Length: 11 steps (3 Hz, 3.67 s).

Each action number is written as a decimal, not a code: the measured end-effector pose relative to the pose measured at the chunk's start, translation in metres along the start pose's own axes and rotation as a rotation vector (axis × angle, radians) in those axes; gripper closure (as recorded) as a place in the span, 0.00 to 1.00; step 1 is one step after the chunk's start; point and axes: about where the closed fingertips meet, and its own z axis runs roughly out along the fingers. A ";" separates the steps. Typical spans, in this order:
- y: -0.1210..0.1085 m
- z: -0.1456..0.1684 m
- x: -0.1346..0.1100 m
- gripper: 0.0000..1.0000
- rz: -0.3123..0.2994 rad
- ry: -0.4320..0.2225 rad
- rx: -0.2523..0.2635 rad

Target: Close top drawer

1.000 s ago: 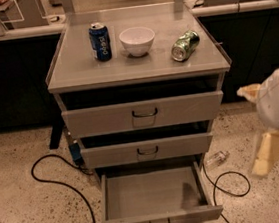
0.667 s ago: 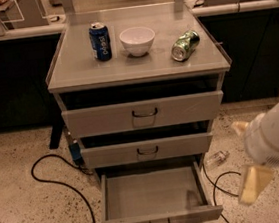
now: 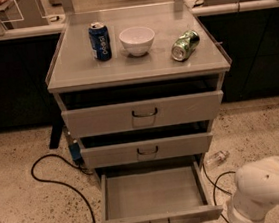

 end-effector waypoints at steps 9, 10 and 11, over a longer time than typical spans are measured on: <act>-0.053 0.162 -0.017 0.00 -0.245 -0.339 0.041; -0.052 0.162 -0.017 0.00 -0.245 -0.339 0.041; -0.050 0.203 -0.020 0.00 -0.235 -0.307 -0.038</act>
Offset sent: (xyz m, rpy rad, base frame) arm -0.0270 -0.0008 -0.0435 0.0079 0.0848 -0.0140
